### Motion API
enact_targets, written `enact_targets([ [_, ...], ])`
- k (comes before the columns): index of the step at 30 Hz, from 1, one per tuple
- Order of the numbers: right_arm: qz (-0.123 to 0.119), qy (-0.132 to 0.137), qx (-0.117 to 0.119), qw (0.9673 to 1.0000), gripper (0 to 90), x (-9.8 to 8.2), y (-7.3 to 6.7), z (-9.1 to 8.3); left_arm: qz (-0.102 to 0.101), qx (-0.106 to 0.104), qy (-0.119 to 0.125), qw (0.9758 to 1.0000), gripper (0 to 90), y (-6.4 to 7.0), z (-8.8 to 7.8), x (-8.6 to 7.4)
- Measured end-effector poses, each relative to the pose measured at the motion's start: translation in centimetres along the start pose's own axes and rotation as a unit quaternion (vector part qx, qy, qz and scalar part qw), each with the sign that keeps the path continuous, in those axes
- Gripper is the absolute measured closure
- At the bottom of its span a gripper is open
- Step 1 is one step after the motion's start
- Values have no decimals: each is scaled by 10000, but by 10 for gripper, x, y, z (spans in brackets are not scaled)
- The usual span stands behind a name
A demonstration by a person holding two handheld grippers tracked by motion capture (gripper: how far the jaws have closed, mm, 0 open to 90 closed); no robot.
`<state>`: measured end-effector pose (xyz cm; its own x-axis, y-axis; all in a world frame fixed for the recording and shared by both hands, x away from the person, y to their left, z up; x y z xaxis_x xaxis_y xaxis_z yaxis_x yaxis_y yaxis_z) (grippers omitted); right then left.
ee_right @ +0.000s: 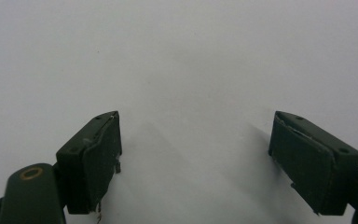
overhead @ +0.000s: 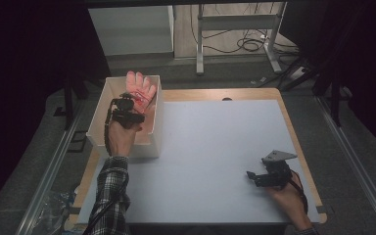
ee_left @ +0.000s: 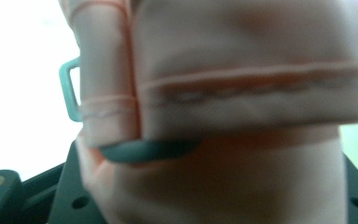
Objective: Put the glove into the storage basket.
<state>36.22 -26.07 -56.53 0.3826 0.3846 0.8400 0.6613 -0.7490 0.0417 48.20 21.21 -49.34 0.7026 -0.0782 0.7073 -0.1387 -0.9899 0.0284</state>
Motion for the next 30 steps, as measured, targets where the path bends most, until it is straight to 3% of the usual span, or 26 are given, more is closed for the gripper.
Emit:
enact_targets([
  [11,5,1,1,10000,173,0,0,0,31,243,-334,9991,425,6,20,-4],
  [18,4,2,1,10000,172,0,0,0,-45,159,-555,9983,414,12,23,-6],
  [26,4,1,2,10000,173,0,0,0,-65,163,-966,9952,381,14,29,-9],
  [30,-5,-2,0,10000,173,0,0,0,21,236,-1098,9937,304,15,32,-10],
])
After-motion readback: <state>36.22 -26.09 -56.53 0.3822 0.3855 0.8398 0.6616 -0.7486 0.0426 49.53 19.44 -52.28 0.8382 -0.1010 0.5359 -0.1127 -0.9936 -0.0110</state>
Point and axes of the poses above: each handheld gripper's, and its own axes: z roughly forward along the jaws, x roughly out of its top, y roughly to its right, the point moved 5 cm from there along z, roughly forward along the jaws, and after that the axes turned 11 degrees about y, right-handed, at the moved point
